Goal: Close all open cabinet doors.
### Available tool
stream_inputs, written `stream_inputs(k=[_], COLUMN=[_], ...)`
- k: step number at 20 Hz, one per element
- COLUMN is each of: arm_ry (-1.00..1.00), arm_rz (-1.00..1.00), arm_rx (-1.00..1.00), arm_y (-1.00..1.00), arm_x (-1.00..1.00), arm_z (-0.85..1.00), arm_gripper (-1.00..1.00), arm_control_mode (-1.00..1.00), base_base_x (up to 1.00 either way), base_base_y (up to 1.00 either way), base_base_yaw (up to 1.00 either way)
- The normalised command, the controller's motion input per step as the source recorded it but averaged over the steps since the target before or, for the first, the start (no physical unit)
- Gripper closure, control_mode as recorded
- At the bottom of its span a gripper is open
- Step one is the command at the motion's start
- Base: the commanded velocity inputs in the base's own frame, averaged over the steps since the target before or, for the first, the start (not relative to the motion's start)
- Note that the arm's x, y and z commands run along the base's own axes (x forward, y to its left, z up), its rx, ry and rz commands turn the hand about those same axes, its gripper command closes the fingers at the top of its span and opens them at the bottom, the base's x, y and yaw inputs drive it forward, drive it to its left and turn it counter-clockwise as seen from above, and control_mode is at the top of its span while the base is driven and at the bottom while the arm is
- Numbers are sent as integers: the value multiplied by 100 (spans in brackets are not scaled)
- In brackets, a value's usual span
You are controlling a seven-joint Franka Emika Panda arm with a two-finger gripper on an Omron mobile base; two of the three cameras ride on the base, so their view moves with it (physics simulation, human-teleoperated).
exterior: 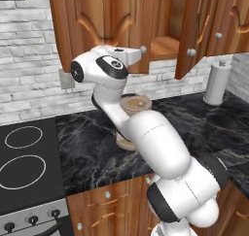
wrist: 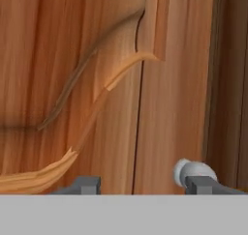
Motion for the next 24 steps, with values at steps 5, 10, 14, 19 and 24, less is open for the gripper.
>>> stream_inputs(k=[5,10,14,19,24], arm_ry=[0,0,2,11,1], arm_rz=[4,0,0,7,6], arm_rx=[0,0,0,0,1], arm_y=[-24,-6,-2,30,32], arm_x=[73,50,23,-86,-100], arm_z=[-6,-5,-2,0,0], arm_gripper=[-100,-100,-100,-100,-100], arm_control_mode=[-100,-100,-100,-100,-100], base_base_x=[0,0,0,0,0], base_base_y=[0,0,0,0,0], base_base_yaw=[0,0,0,0,0])
